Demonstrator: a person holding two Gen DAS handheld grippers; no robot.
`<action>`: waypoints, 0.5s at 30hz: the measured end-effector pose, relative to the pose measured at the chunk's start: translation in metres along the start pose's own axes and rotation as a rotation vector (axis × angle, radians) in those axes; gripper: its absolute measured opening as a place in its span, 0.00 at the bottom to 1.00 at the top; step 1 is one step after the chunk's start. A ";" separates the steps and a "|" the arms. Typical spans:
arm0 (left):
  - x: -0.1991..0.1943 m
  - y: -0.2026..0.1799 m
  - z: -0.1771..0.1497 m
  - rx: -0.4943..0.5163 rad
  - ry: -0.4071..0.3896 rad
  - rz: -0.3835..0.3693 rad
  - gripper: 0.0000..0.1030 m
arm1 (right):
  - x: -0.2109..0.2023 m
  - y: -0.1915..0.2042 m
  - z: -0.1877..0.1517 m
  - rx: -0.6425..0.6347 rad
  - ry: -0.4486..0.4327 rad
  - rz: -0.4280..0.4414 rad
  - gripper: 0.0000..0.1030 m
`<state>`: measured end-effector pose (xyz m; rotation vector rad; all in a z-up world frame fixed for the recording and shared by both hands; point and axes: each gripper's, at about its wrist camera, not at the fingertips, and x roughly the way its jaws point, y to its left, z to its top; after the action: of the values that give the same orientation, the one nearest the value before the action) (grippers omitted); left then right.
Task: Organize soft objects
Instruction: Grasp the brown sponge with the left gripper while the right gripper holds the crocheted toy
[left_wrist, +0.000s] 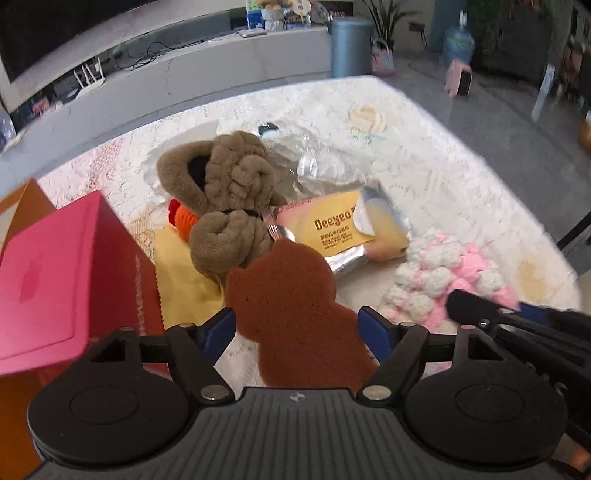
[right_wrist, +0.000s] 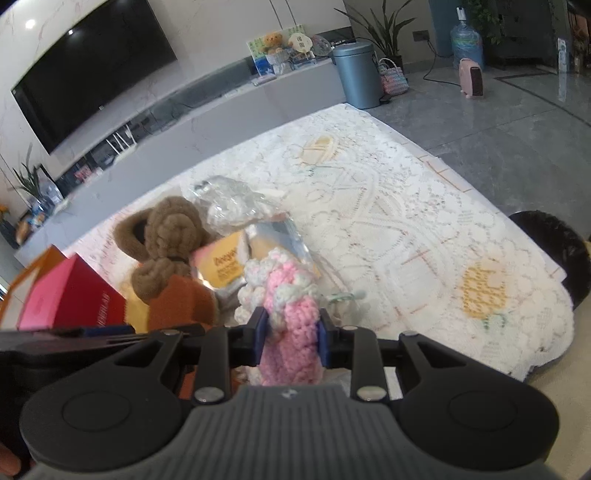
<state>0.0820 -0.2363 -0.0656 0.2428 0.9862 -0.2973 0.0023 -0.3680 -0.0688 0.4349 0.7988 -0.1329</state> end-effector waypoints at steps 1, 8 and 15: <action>0.006 -0.001 0.001 -0.013 0.013 -0.009 0.89 | 0.001 -0.001 0.000 0.001 0.004 -0.008 0.27; 0.017 0.000 -0.004 -0.043 0.007 -0.036 0.80 | -0.006 -0.010 0.002 0.040 -0.032 0.007 0.27; -0.029 0.017 -0.007 -0.055 -0.050 -0.131 0.49 | -0.009 -0.005 0.003 0.024 -0.043 0.016 0.26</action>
<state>0.0680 -0.2142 -0.0438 0.1206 0.9614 -0.3939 -0.0037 -0.3742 -0.0621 0.4594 0.7521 -0.1362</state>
